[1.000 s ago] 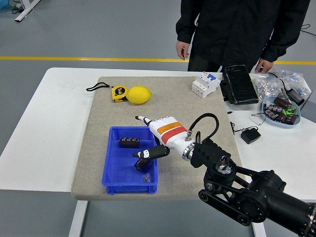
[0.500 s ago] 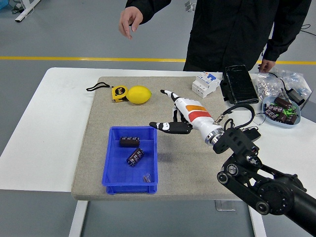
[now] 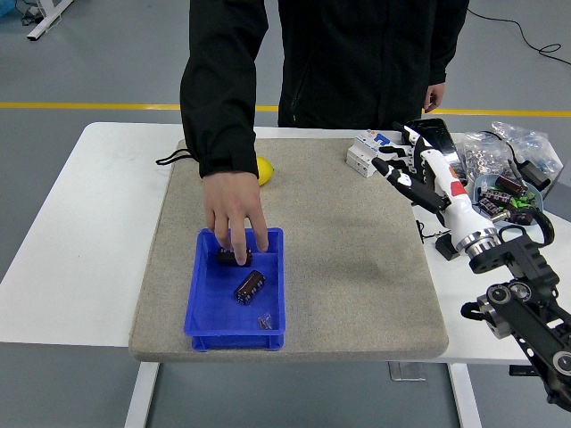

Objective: Pick up the battery,place it into the box

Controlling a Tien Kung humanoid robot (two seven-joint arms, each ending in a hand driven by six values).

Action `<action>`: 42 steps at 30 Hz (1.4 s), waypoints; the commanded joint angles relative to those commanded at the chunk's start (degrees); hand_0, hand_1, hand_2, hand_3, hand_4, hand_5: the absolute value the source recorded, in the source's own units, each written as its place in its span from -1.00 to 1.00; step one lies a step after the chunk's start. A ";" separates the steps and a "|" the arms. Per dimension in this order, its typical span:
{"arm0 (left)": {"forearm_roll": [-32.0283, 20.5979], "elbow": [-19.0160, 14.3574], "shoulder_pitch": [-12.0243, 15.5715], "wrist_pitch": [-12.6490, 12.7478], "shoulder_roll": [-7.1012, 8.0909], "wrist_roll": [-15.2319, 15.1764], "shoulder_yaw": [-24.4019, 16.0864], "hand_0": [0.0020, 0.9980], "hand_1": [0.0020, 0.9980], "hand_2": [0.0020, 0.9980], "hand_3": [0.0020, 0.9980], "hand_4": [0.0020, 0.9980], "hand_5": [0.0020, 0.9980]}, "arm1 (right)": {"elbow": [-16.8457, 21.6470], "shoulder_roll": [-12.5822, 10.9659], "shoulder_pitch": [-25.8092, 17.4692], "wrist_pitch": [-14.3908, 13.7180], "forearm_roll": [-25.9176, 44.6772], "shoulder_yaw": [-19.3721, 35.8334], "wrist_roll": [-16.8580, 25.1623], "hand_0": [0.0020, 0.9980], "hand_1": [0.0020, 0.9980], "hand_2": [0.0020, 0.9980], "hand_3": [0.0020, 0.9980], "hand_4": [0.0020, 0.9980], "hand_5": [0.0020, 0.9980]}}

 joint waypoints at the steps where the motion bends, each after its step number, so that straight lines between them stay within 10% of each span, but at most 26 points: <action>1: -0.02 0.00 -0.04 0.00 0.00 -0.02 0.11 0.44 0.35 0.35 0.17 0.27 0.08 | 0.08 -0.09 -1.05 0.19 1.83 0.03 0.86 1.00 0.93 0.94 1.00 1.00 1.00; 9: 0.58 -0.03 -0.24 0.03 -0.13 -0.04 -0.01 0.44 0.36 0.36 0.17 0.27 0.08 | -0.01 1.90 -8.22 3.37 13.82 2.63 4.76 1.00 0.92 0.90 1.00 1.00 1.00; 42: 1.29 0.10 -0.63 0.12 -0.23 0.07 -1.06 0.44 0.36 0.35 0.17 0.27 0.08 | 0.00 4.23 -11.45 3.32 13.48 7.28 3.21 1.00 0.88 0.88 0.99 1.00 1.00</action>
